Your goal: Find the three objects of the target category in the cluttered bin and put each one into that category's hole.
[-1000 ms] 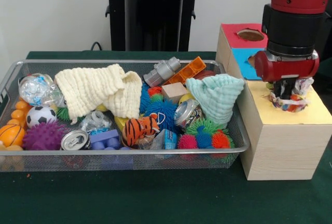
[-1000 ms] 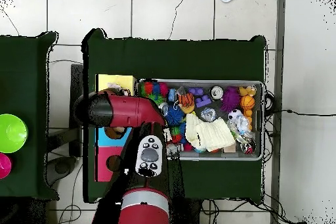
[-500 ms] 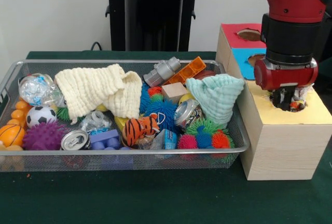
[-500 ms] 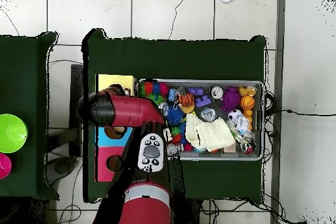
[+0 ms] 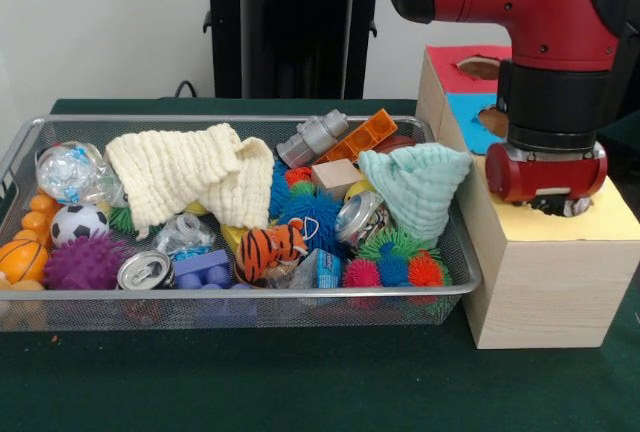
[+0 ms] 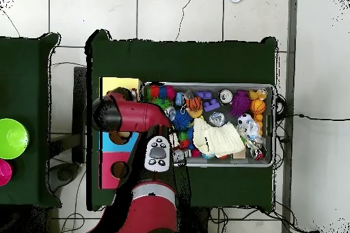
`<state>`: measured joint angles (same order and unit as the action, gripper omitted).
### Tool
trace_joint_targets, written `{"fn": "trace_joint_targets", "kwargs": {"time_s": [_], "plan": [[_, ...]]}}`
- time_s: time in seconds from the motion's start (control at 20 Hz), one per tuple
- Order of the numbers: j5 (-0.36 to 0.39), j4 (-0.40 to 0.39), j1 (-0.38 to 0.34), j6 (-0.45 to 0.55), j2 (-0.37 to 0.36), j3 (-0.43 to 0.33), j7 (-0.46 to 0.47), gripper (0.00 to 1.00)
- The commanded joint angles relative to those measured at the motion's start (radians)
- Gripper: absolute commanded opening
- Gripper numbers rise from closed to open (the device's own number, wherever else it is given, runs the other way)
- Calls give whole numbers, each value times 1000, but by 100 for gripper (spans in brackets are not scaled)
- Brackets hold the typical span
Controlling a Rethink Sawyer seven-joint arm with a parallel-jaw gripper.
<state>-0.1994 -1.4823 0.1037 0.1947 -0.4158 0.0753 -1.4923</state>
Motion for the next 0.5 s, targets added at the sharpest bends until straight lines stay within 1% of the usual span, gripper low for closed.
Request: {"fn": "trace_joint_targets", "kwargs": {"time_s": [0.05, 0.15, 0.25, 0.35, 0.5], "plan": [[-7, -1, -28, -44, 158, -63, -195, 0], [-12, 4, -24, -34, 161, -57, -198, 0], [2, 1, -16, 7, 140, -47, -175, 0], [10, -23, -2, 57, 88, -28, -168, 0], [11, -77, 12, 163, -22, -8, -164, 0]]}}
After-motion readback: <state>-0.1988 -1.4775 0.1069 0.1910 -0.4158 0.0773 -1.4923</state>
